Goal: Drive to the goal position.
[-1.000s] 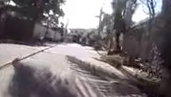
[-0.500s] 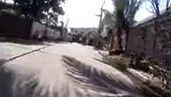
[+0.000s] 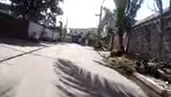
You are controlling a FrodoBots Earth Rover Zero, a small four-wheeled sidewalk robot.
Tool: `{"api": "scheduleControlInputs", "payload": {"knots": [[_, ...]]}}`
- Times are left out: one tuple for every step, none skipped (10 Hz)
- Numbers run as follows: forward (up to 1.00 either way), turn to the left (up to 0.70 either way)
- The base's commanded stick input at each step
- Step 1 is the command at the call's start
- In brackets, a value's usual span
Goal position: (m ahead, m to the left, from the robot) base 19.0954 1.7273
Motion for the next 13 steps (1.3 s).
{"api": "scheduleControlInputs", "payload": {"knots": [[1.00, -0.11], [1.00, -0.13], [1.00, -0.14], [1.00, -0.10], [1.00, -0.05], [1.00, -0.09], [1.00, -0.15], [1.00, -0.09], [1.00, -0.06], [1.00, -0.07], [1.00, -0.06], [1.00, -0.06], [1.00, -0.10]]}}
